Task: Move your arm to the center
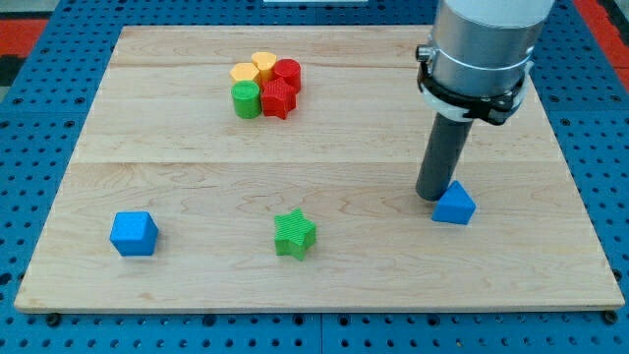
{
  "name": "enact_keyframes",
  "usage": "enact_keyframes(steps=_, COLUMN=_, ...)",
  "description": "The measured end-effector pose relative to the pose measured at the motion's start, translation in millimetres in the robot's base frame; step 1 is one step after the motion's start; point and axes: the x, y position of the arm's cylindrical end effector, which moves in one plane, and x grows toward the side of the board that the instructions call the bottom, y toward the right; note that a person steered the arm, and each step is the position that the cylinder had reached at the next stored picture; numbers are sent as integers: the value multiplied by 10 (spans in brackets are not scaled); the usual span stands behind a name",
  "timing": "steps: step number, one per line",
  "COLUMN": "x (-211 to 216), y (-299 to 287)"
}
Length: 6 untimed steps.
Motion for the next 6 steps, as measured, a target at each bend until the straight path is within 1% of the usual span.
enact_keyframes(steps=1, x=26, y=179)
enact_keyframes(steps=2, x=203, y=190)
enact_keyframes(steps=3, x=282, y=236)
enact_keyframes(steps=5, x=-444, y=-255)
enact_keyframes(steps=6, x=-445, y=-1045)
